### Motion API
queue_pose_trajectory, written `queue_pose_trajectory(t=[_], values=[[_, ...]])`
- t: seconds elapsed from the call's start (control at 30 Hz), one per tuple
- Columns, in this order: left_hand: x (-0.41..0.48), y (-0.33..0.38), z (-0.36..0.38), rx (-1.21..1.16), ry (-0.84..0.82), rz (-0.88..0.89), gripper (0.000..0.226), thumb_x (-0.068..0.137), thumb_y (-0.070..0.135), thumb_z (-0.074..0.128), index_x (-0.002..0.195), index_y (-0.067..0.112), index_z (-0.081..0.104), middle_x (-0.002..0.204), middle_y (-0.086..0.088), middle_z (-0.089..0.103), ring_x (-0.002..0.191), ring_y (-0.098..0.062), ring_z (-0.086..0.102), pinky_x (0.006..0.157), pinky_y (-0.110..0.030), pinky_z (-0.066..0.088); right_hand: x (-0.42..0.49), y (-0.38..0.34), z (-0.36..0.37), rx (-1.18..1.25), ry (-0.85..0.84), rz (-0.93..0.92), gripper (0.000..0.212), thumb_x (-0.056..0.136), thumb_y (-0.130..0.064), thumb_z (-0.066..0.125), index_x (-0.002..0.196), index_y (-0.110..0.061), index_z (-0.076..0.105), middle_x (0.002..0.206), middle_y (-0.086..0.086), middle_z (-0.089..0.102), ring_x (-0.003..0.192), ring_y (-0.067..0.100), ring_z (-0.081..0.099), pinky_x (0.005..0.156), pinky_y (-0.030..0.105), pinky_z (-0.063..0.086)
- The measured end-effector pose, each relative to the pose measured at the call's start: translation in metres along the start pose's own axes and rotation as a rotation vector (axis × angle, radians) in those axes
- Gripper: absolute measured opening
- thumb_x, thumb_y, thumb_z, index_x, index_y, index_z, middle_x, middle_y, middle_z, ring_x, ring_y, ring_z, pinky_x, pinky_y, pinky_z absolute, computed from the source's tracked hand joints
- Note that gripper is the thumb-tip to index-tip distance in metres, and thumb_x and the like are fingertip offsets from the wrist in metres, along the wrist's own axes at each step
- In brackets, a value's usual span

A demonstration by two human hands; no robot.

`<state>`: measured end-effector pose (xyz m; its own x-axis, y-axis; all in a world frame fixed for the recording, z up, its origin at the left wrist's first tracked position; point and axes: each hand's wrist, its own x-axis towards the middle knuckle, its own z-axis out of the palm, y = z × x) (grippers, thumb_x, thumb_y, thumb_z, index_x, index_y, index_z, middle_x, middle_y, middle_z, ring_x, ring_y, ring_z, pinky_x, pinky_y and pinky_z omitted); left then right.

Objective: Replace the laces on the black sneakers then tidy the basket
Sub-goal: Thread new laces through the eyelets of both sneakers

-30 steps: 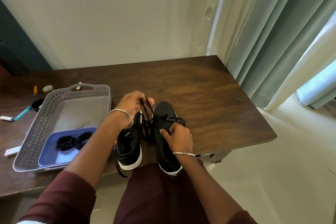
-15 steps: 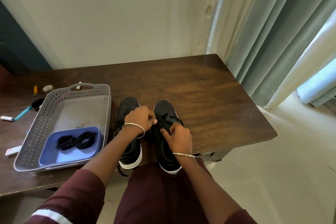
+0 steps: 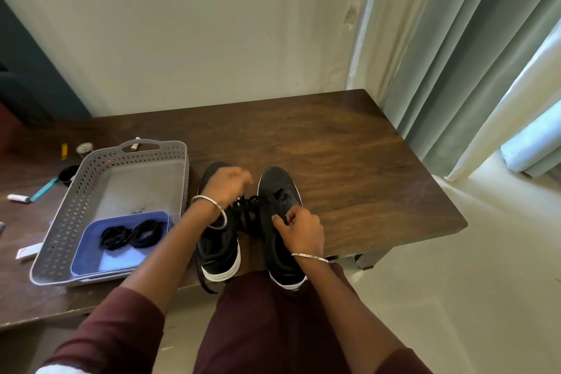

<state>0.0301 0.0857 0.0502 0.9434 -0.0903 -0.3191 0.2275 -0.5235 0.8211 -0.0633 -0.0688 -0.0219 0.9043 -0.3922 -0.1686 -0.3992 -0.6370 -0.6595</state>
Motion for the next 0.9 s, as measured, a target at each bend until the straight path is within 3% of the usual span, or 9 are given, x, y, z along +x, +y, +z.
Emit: queue_pose_trajectory(t=[0.1,0.17,0.27,0.47,0.6,0.67,0.77,0.83,0.9], values=[[0.001,-0.016,0.018,0.511,-0.110,0.205,0.009,0.085,0.031,0.073,0.089,0.029,0.064,0.094,0.008,0.069,0.090,-0.019,0.065,0.081,-0.033,0.052,0.000,-0.001,0.000,-0.004,0.000,0.007,0.033,0.087,-0.047,0.066,0.077,-0.017,0.058,0.073,-0.002,0.061,0.069,0.017,0.053,0.062,0.029,0.039],[0.000,-0.019,0.028,0.724,-0.103,0.258,0.020,0.087,0.038,0.071,0.105,0.036,0.064,0.107,0.006,0.067,0.100,-0.022,0.065,0.083,-0.037,0.053,0.000,-0.001,0.000,-0.016,-0.001,0.007,0.032,0.087,-0.047,0.066,0.077,-0.018,0.056,0.073,-0.004,0.059,0.069,0.017,0.052,0.061,0.029,0.038],[-0.002,-0.017,0.039,0.921,0.031,0.333,0.016,0.090,0.040,0.067,0.103,0.031,0.065,0.109,0.003,0.062,0.103,-0.027,0.063,0.077,-0.036,0.049,0.000,-0.001,0.000,-0.018,-0.004,0.009,0.032,0.087,-0.047,0.066,0.076,-0.019,0.055,0.072,-0.004,0.059,0.069,0.017,0.052,0.061,0.029,0.038],[-0.008,-0.029,0.046,0.943,0.122,0.362,0.022,0.098,0.036,0.049,0.090,0.021,0.062,0.099,0.001,0.048,0.084,-0.031,0.062,0.062,-0.035,0.040,0.001,0.000,0.000,-0.018,-0.008,0.009,0.033,0.088,-0.048,0.065,0.074,-0.021,0.053,0.072,-0.005,0.060,0.069,0.016,0.053,0.061,0.028,0.037],[-0.007,-0.024,0.044,0.250,-0.024,0.001,0.033,0.096,0.020,0.047,0.067,0.010,0.059,0.077,-0.008,0.063,0.065,-0.026,0.058,0.062,-0.031,0.043,0.003,0.001,0.001,-0.018,-0.008,0.014,0.033,0.087,-0.049,0.064,0.075,-0.020,0.054,0.073,-0.004,0.062,0.070,0.017,0.054,0.061,0.029,0.038],[-0.009,-0.021,0.044,0.137,-0.062,-0.103,0.038,0.096,0.018,0.047,0.062,0.011,0.061,0.071,-0.007,0.064,0.057,-0.022,0.056,0.056,-0.027,0.045,0.003,0.001,0.002,-0.018,-0.008,0.008,0.033,0.087,-0.050,0.064,0.074,-0.020,0.055,0.072,-0.005,0.062,0.071,0.017,0.056,0.062,0.029,0.039],[-0.011,-0.025,0.044,0.522,0.050,0.036,0.027,0.097,0.026,0.050,0.079,0.012,0.066,0.090,-0.009,0.066,0.080,-0.030,0.063,0.070,-0.036,0.050,0.005,0.003,0.001,0.021,-0.013,-0.014,0.037,0.085,-0.054,0.066,0.070,-0.023,0.052,0.066,-0.007,0.059,0.068,0.014,0.057,0.060,0.028,0.039],[-0.015,-0.030,0.047,0.716,0.211,0.189,0.018,0.093,0.030,0.057,0.100,0.015,0.062,0.113,-0.008,0.057,0.100,-0.032,0.059,0.079,-0.042,0.050,0.006,0.005,-0.002,0.104,-0.015,-0.046,0.043,0.083,-0.061,0.066,0.067,-0.023,0.054,0.062,-0.007,0.059,0.062,0.011,0.058,0.056,0.028,0.040],[-0.019,-0.031,0.050,0.885,0.293,0.324,0.025,0.088,0.034,0.063,0.111,0.024,0.060,0.124,-0.001,0.049,0.117,-0.027,0.049,0.092,-0.042,0.043,0.011,0.008,-0.005,0.214,0.017,-0.096,0.044,0.088,-0.059,0.062,0.066,-0.021,0.057,0.059,-0.005,0.059,0.059,0.009,0.058,0.056,0.028,0.043]])
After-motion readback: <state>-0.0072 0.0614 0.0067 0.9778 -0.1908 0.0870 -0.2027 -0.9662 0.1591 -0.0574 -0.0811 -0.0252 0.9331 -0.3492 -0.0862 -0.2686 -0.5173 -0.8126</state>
